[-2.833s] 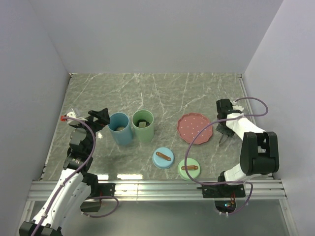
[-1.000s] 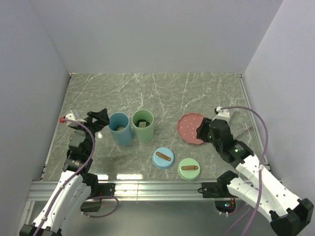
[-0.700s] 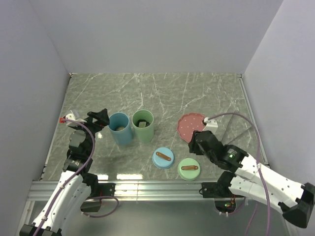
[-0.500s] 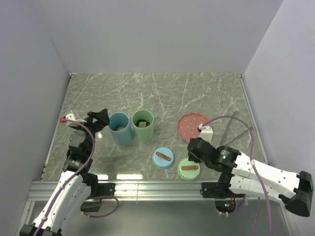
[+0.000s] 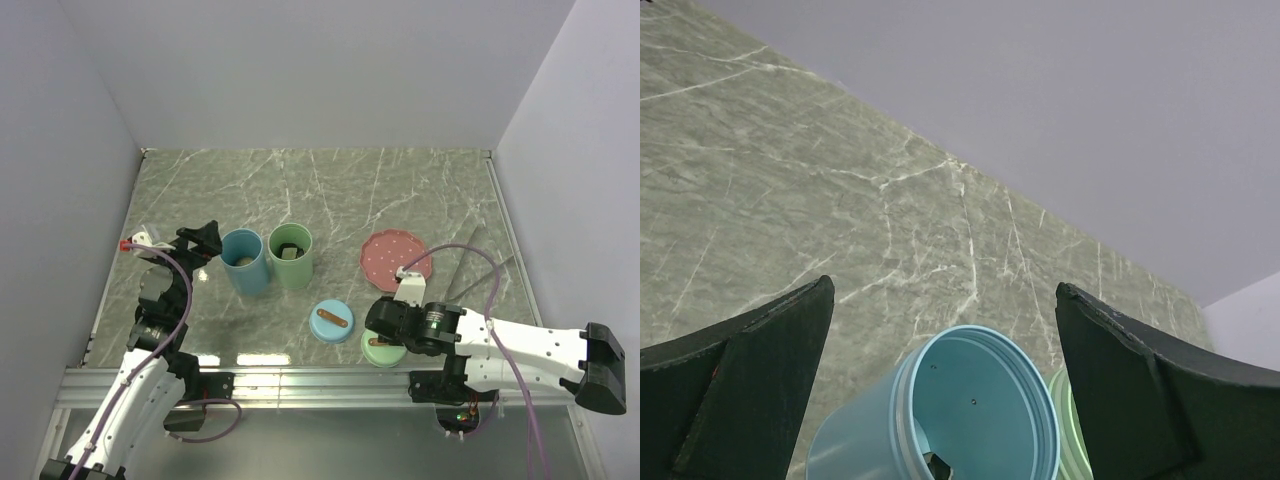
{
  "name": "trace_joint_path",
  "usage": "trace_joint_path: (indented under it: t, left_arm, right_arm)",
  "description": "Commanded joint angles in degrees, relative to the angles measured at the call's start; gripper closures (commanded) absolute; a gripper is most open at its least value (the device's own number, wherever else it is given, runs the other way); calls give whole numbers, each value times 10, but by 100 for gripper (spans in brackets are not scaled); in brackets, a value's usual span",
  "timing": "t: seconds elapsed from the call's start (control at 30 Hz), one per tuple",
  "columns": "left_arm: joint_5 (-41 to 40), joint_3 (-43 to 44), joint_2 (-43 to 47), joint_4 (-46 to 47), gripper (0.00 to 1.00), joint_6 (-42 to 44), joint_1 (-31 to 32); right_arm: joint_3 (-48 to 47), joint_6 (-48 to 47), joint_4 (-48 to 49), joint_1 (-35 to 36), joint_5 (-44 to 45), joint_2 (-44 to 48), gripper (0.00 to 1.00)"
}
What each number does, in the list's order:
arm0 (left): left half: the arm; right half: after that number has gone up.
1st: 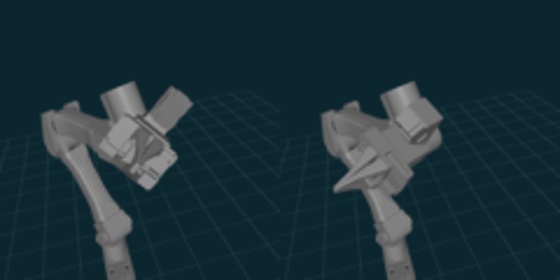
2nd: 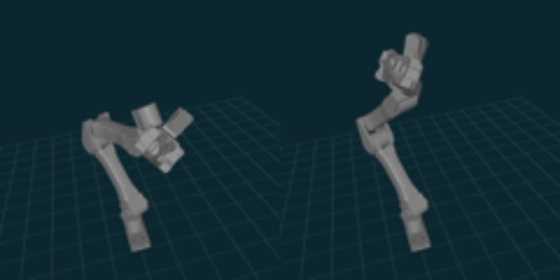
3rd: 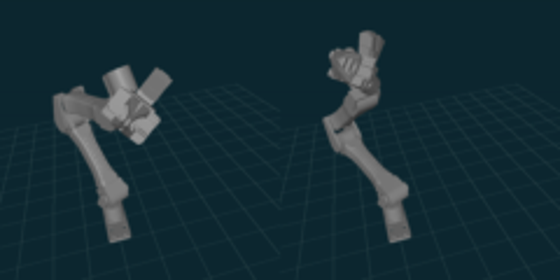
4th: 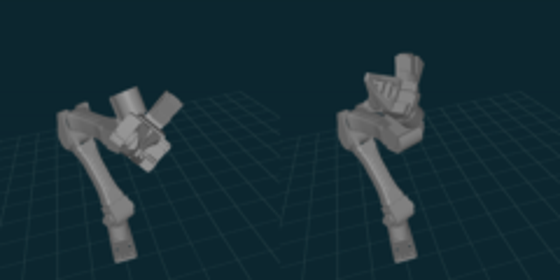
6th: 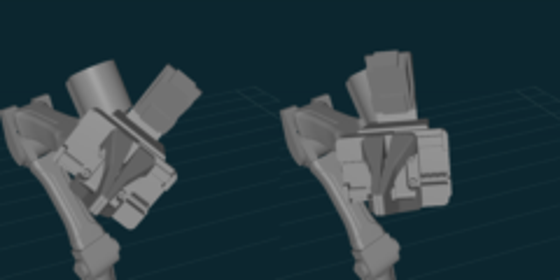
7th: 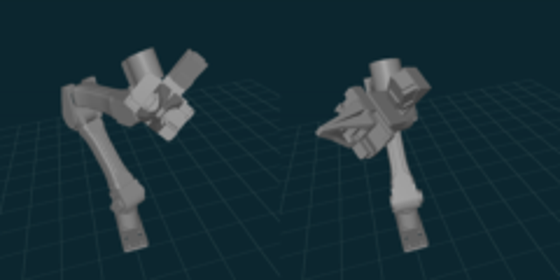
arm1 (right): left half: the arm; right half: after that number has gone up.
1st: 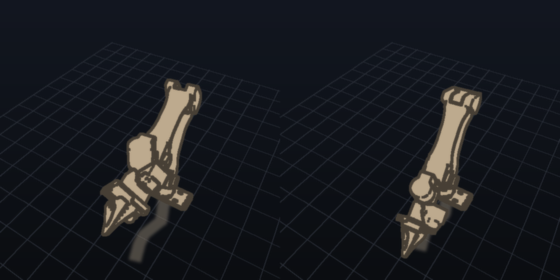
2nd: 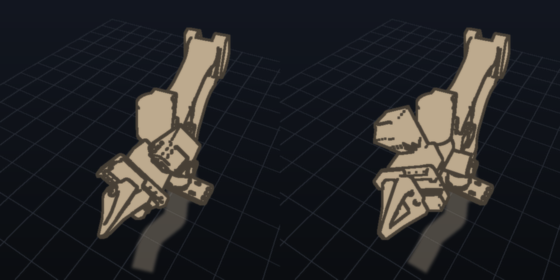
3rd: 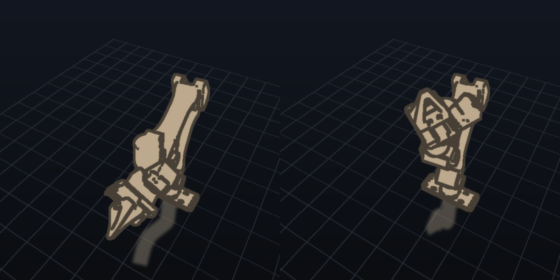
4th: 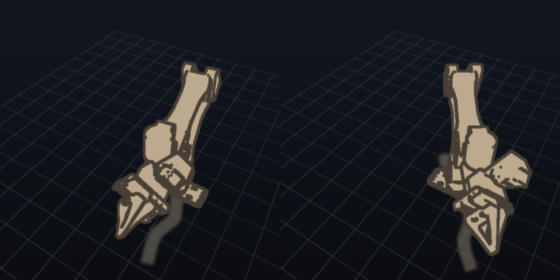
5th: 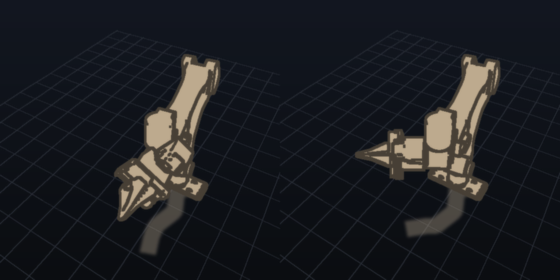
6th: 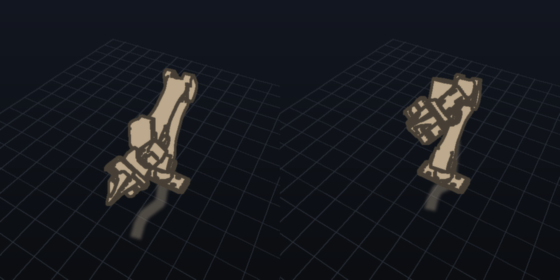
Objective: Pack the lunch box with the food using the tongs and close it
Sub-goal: Pick up the lid of the lunch box with the right arm
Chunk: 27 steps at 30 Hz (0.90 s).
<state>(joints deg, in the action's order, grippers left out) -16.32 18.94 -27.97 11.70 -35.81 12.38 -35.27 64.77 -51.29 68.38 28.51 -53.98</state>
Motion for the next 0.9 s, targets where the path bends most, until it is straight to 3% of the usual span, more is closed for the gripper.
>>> trace_joint_path:
  t: [0.0, 0.47, 0.87]
  left_arm:
    - [12, -2, 5, 17, 1, -4, -3]
    - [11, -2, 22, 6, 0, -7, -3]
    - [9, -3, 22, 7, 0, -7, -3]
  right_arm:
    - [8, 47, -14, 4, 31, 4, 50]
    - [63, 65, 36, 4, 19, -10, 50]
    - [56, 49, 58, 6, 5, -18, 72]
